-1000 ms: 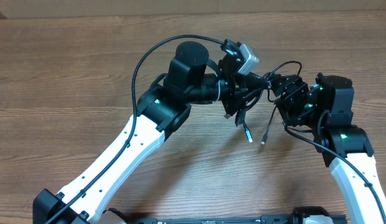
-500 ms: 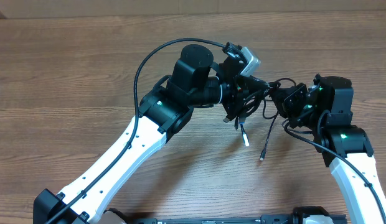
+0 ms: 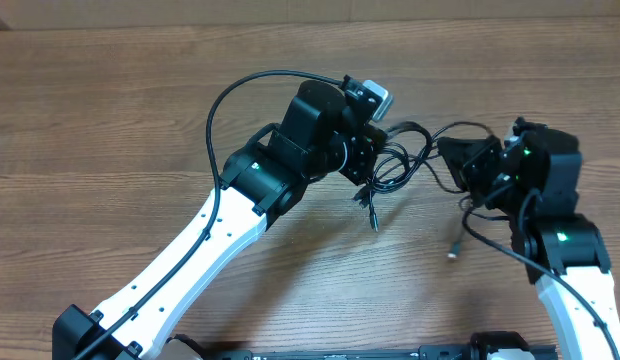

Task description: Untangle cables

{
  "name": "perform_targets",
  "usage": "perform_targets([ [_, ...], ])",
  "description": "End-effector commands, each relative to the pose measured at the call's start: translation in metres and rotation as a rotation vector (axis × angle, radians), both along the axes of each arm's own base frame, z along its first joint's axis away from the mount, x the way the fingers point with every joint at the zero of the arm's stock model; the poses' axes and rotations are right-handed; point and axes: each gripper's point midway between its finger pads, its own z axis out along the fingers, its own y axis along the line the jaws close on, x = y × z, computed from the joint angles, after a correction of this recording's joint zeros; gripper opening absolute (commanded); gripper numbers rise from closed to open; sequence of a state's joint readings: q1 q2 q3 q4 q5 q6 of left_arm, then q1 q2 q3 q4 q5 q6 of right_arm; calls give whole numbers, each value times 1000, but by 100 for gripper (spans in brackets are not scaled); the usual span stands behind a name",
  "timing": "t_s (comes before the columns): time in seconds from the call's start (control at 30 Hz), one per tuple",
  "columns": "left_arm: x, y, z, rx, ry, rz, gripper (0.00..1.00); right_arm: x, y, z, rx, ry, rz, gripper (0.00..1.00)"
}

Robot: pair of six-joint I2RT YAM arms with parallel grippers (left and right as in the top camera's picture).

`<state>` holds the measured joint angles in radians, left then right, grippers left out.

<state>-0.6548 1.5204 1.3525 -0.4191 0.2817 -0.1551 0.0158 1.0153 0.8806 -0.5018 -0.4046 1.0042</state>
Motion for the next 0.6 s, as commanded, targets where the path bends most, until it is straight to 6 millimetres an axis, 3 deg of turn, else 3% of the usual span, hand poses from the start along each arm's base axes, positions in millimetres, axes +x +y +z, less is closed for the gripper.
perform_targets([
  [0.0,14,20,11,42,-62,114,4,-5,-9,26,-16,-92,-17,4],
  [0.3,17,47,-9,105,20,166,4,-15,-29,50,-21,-174,-83,4],
  [0.57,13,50,-16,130,44,167,4,-15,-21,60,5,-214,-40,4],
])
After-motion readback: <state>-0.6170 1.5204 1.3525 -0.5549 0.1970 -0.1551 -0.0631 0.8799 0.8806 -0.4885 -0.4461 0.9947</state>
